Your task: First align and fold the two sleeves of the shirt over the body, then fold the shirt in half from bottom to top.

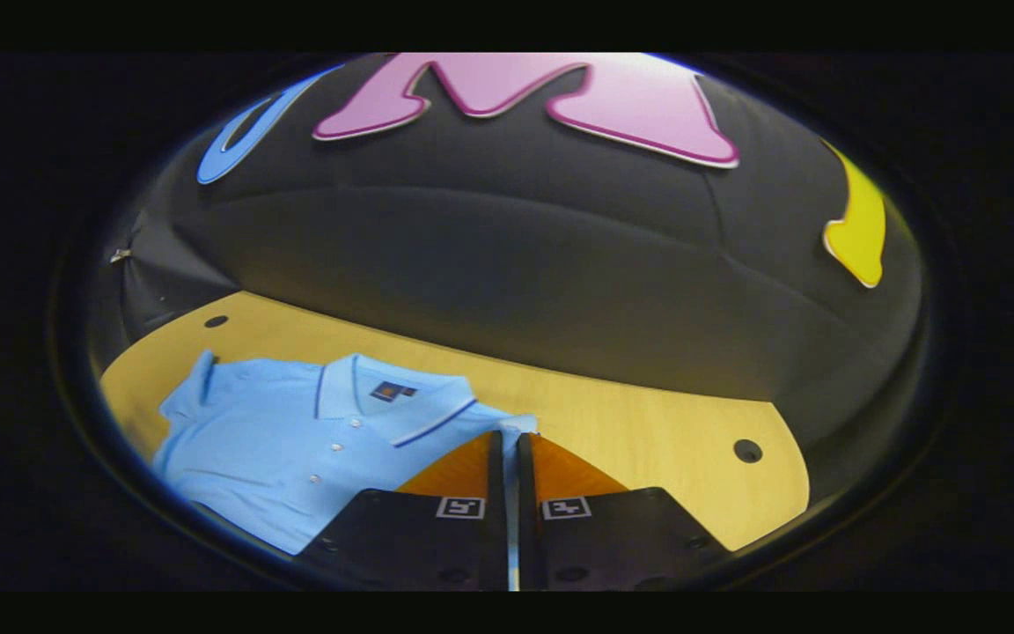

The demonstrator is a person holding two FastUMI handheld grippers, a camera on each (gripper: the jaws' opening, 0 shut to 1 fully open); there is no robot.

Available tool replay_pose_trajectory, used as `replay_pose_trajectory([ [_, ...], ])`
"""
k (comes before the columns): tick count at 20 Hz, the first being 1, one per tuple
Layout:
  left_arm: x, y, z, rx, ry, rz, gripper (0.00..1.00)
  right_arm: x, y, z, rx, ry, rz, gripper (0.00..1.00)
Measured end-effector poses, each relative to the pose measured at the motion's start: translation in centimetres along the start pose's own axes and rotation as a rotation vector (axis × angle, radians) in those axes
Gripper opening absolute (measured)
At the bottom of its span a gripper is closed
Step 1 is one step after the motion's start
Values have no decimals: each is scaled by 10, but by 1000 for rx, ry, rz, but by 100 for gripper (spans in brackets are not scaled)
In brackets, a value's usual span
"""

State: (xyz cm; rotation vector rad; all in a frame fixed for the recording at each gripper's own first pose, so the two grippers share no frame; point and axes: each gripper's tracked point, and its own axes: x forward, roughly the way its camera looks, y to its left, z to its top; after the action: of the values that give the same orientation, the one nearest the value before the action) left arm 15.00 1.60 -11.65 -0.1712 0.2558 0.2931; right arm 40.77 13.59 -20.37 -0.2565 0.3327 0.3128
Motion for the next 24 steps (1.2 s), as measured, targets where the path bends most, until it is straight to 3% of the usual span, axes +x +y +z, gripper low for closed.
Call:
replay_pose_trajectory([
  [4,13,2,4,-10,-3,-21,100,0,78,-3,-17,17,80,9],
  [6,26,4,7,9,-3,-39,100,-13,115,-6,-14,21,143,43],
  [8,44,9,13,38,-10,-49,100,-25,124,-6,-14,2,153,80],
  [9,54,9,15,45,-13,-59,100,-37,124,-7,-4,-6,152,90],
  [10,66,10,16,46,-11,-69,100,-47,117,-7,5,-16,141,95],
  [18,192,-2,-1,67,72,-125,98,-108,13,-10,71,-57,7,97],
  [24,295,-17,-16,43,127,-131,98,-153,-37,-8,124,-129,-42,98],
])
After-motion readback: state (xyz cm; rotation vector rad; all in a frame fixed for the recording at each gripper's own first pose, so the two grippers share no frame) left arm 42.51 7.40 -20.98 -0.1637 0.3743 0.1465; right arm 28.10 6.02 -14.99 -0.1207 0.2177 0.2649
